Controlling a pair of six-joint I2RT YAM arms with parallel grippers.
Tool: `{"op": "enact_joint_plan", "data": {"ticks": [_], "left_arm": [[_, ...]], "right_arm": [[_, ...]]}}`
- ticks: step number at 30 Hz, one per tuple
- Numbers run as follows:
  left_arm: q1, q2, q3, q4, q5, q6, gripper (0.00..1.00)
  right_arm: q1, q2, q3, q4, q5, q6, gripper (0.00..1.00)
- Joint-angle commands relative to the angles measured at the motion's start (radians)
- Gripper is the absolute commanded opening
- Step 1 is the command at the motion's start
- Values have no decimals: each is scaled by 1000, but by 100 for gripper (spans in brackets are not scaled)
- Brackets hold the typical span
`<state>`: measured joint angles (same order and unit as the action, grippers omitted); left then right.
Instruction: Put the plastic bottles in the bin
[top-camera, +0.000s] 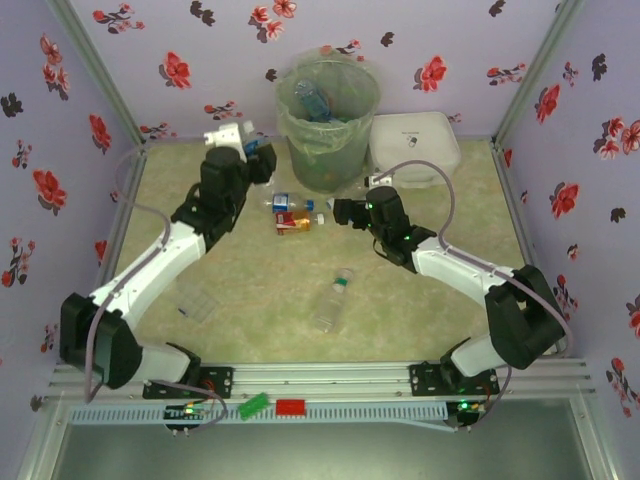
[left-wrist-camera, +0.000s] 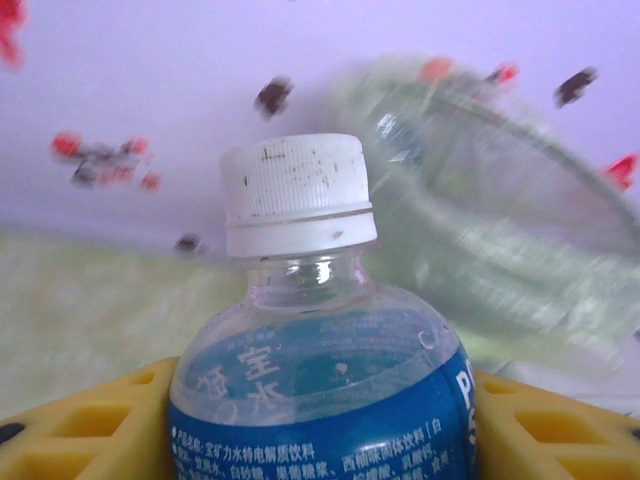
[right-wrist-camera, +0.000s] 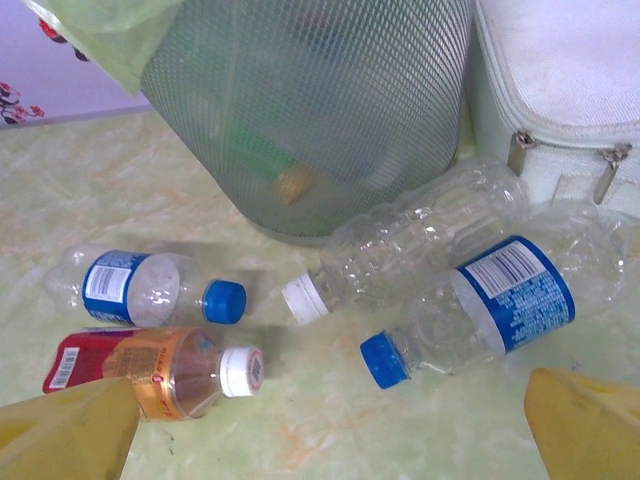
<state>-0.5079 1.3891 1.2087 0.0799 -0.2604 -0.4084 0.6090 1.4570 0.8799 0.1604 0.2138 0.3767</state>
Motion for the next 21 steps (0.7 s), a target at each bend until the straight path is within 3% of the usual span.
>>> {"op": "enact_joint_plan", "data": {"ticks": [1, 7, 14, 18, 21], "left_arm": [[17, 86, 189, 17, 165, 161, 44], [30, 336, 586, -87, 291, 246, 45], [34, 693, 1107, -223, 352, 289, 44], [36, 862, 1315, -260, 360, 286, 45], [35, 937, 1381, -248, 360, 272, 46]], "right_arm": [[6, -36, -27, 0, 24, 19, 100], [6, -83, -53, -17, 43, 18, 100], [6, -162, -96, -44, 69, 23, 100], [6, -209, -129, -52, 97, 23, 100], [6, -234, -145, -61, 114, 22, 100]]}}
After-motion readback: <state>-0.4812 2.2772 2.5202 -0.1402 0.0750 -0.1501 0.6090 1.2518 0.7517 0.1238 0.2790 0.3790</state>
